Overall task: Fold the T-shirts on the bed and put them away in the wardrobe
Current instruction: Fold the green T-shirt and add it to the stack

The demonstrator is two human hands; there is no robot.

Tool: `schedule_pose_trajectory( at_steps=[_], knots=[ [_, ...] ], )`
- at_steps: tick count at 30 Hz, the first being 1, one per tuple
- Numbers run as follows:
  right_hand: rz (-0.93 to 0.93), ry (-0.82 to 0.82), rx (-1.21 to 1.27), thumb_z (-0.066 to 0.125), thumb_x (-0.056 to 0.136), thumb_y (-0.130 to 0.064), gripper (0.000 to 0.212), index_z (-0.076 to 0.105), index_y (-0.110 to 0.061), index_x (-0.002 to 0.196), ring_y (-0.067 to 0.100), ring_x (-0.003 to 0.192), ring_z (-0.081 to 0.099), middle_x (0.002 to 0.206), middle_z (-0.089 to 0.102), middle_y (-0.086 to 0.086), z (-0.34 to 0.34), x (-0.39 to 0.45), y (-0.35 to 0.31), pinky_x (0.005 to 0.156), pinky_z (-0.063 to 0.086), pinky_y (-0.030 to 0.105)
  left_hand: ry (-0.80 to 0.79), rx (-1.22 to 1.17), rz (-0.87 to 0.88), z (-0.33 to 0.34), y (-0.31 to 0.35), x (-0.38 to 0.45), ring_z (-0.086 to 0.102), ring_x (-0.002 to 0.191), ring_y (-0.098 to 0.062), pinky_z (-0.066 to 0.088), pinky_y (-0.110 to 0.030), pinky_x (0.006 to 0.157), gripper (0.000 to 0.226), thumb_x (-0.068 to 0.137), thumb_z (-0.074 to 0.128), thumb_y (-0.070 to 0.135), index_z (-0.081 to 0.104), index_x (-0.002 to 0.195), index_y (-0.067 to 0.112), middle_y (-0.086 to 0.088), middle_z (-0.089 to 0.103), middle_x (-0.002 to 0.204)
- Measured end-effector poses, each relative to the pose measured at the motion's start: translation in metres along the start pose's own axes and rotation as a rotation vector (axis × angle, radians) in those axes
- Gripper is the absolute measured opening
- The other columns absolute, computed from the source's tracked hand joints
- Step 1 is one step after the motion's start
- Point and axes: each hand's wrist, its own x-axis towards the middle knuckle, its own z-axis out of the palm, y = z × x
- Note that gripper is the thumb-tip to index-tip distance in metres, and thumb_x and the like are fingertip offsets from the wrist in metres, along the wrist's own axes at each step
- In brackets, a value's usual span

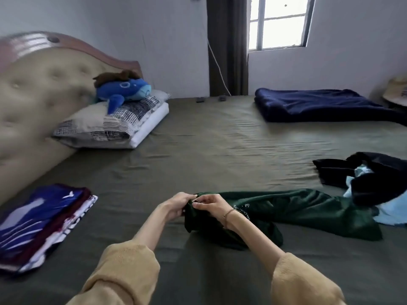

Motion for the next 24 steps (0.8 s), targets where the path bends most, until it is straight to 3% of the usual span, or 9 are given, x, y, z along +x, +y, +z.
schedule_pose_trajectory(
  at_steps=[5, 7, 10, 11, 13, 15, 18, 21, 24],
  knots=[
    [-0.037, -0.113, -0.193, 0.068, 0.084, -0.010, 0.018, 0.062, -0.025, 0.077, -0.006, 0.047, 0.049, 0.056, 0.057, -0.014, 0.070, 0.013, -0.005, 0.055, 0.038, 0.007, 0.106, -0.108, -0.053, -0.070, -0.039, -0.028, 0.054, 0.053, -0.010, 0.039, -0.023, 0.053, 0.029, 0.100, 0.040, 0.014, 0.063, 0.083, 0.011, -0.004, 0.060, 0.070],
    [-0.045, -0.119, -0.256, 0.071, 0.081, -0.012, 0.021, 0.061, -0.029, 0.074, -0.004, 0.056, 0.052, 0.068, 0.059, -0.008, 0.079, 0.015, -0.002, 0.063, 0.041, 0.012, 0.152, -0.099, -0.087, -0.080, -0.052, -0.037, 0.054, 0.045, -0.008, 0.038, -0.020, 0.046, 0.029, 0.100, 0.041, 0.013, 0.063, 0.081, 0.010, -0.001, 0.062, 0.060],
    [-0.116, 0.037, -0.464, 0.071, 0.077, -0.009, 0.019, 0.059, -0.024, 0.077, -0.005, 0.067, 0.059, 0.080, 0.064, -0.004, 0.058, 0.012, 0.002, 0.071, 0.043, 0.015, 0.225, -0.010, -0.151, -0.077, -0.063, -0.047, 0.049, 0.031, -0.006, 0.033, -0.012, 0.033, 0.027, 0.099, 0.046, 0.015, 0.060, 0.077, 0.007, 0.000, 0.058, 0.044],
    [-0.140, 0.120, -0.574, 0.070, 0.077, -0.009, 0.016, 0.061, -0.019, 0.085, 0.003, 0.079, 0.061, 0.089, 0.065, 0.000, 0.046, 0.011, 0.004, 0.076, 0.043, 0.017, 0.259, 0.003, -0.157, -0.075, -0.066, -0.045, 0.054, 0.036, -0.008, 0.037, -0.012, 0.037, 0.025, 0.098, 0.048, 0.016, 0.061, 0.082, 0.003, -0.004, 0.062, 0.052],
    [-0.132, 0.231, -0.818, 0.068, 0.078, -0.011, 0.032, 0.058, -0.013, 0.108, 0.020, 0.106, 0.057, 0.114, 0.059, 0.005, 0.016, 0.006, 0.011, 0.090, 0.043, 0.027, 0.358, 0.001, -0.118, -0.070, -0.075, -0.035, 0.069, 0.079, -0.019, 0.051, -0.021, 0.067, 0.025, 0.097, 0.051, 0.018, 0.064, 0.103, -0.003, -0.017, 0.069, 0.093],
    [-0.001, 0.259, -0.993, 0.065, 0.081, -0.018, 0.044, 0.049, -0.018, 0.123, 0.024, 0.117, 0.051, 0.127, 0.050, 0.002, -0.015, -0.002, 0.017, 0.093, 0.043, 0.032, 0.440, 0.078, -0.042, -0.062, -0.078, -0.029, 0.057, 0.113, -0.027, 0.043, -0.029, 0.095, 0.030, 0.094, 0.057, 0.021, 0.061, 0.117, 0.003, -0.017, 0.061, 0.121],
    [0.156, 0.229, -1.082, 0.066, 0.083, -0.034, 0.052, 0.045, -0.022, 0.129, 0.021, 0.122, 0.049, 0.130, 0.054, 0.001, -0.053, -0.011, 0.027, 0.095, 0.044, 0.032, 0.448, 0.256, 0.086, -0.042, -0.071, -0.024, 0.049, 0.123, -0.023, 0.032, -0.036, 0.109, 0.037, 0.085, 0.066, 0.039, 0.062, 0.118, 0.021, -0.005, 0.059, 0.125],
    [0.119, 0.156, -1.109, 0.065, 0.085, -0.033, 0.047, 0.054, -0.017, 0.128, 0.023, 0.119, 0.052, 0.127, 0.059, 0.008, -0.069, -0.014, 0.035, 0.095, 0.041, 0.028, 0.305, 0.663, 0.071, -0.023, -0.063, -0.022, 0.042, 0.130, -0.018, 0.011, -0.052, 0.115, 0.051, 0.075, 0.066, 0.060, 0.062, 0.117, 0.032, 0.005, 0.058, 0.129],
    [-0.027, 0.251, -1.063, 0.063, 0.087, -0.020, 0.029, 0.061, -0.007, 0.112, 0.030, 0.103, 0.059, 0.110, 0.062, 0.014, -0.073, -0.013, 0.038, 0.084, 0.041, 0.029, 0.392, 0.941, 0.148, -0.012, -0.053, -0.025, 0.039, 0.130, -0.016, 0.001, -0.056, 0.114, 0.034, 0.087, 0.058, 0.048, 0.061, 0.115, 0.028, 0.004, 0.055, 0.127]
  ],
)
